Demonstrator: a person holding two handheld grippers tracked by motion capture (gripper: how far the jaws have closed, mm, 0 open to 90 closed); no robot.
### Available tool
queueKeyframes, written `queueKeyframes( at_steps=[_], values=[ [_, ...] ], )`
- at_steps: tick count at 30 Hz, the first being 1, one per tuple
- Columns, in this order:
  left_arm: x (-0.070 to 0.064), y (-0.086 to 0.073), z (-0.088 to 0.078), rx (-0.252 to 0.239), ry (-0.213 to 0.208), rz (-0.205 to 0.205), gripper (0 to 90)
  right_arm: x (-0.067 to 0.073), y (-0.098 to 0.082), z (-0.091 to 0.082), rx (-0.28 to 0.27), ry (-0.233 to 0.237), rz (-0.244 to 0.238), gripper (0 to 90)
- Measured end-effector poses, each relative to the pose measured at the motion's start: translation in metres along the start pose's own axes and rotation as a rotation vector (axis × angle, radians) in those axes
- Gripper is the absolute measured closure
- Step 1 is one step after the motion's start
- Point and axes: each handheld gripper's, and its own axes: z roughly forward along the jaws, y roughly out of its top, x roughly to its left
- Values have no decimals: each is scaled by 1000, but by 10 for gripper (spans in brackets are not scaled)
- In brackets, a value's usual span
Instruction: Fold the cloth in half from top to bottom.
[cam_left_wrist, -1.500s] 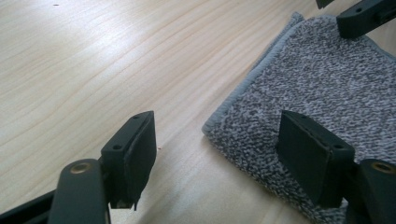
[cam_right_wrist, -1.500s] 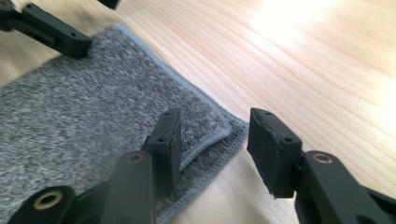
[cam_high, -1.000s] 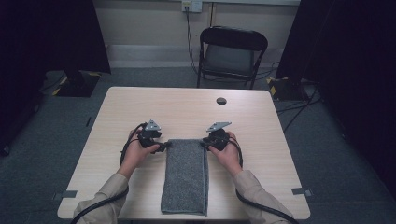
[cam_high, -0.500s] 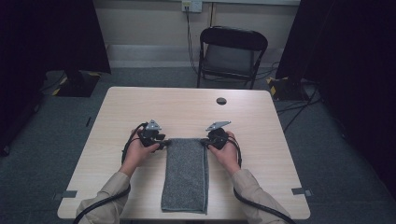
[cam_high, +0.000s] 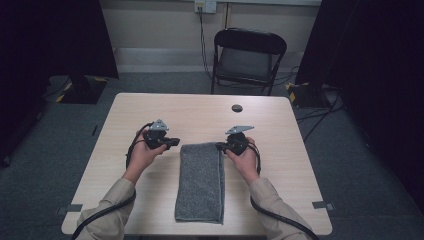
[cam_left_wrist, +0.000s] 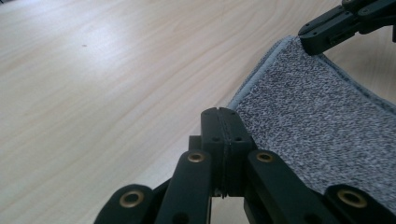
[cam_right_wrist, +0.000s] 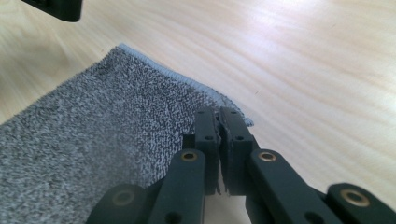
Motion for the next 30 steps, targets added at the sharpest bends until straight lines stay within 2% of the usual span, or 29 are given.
queueKeyframes(
  at_steps=[1, 2, 3, 4, 6, 8, 13, 14, 16, 17, 19, 20, 21, 23, 24, 27, 30],
  values=[
    [0, 0, 1, 7, -1, -3, 850, -1, 1, 0, 11, -7, 1, 872],
    [-1, 0, 3, 8, 10, -11, 850, -1, 1, 0, 11, -7, 1, 872],
    [-1, -2, 6, 5, 18, -16, 758, -1, 0, 1, 18, -6, 5, 872],
    [-1, -4, 9, 6, 28, -36, 620, -1, -2, 3, 23, -7, 12, 872],
    [0, -9, 16, 22, 23, -49, 624, -1, -4, 4, 28, -8, 7, 872],
    [1, -13, 22, 27, 36, -57, 552, 0, -9, 6, 38, -11, 5, 872],
    [2, -13, 35, 44, 48, -70, 545, -2, -12, 8, 43, -4, 10, 872],
    [2, -12, 37, 62, 46, -56, 556, -2, -12, 8, 47, -2, 4, 872],
    [1, -12, 42, 78, 37, -58, 596, -2, -13, 9, 52, -6, 4, 872],
    [1, -11, 45, 90, 34, -48, 642, -2, -13, 9, 55, -9, 9, 872],
    [0, -11, 48, 92, 28, -51, 666, -2, -13, 9, 56, -10, 10, 872],
    [-1, -9, 49, 104, 19, -43, 730, -2, -13, 9, 57, -11, 8, 872],
    [-3, -8, 49, 117, 9, -28, 847, -2, -13, 9, 59, -12, 11, 872],
    [-7, -3, 49, 141, 20, 6, 862, -2, -13, 9, 58, -12, 14, 872],
    [-7, -1, 48, 145, 17, 10, 872, -3, -13, 9, 52, -9, 18, 873],
    [-5, 8, 42, 95, 2, -18, 879, -5, -11, 7, 46, -6, 17, 873],
    [-2, 21, 32, 36, -9, -26, 879, -9, -4, 3, 28, -11, 26, 873]
  ],
)
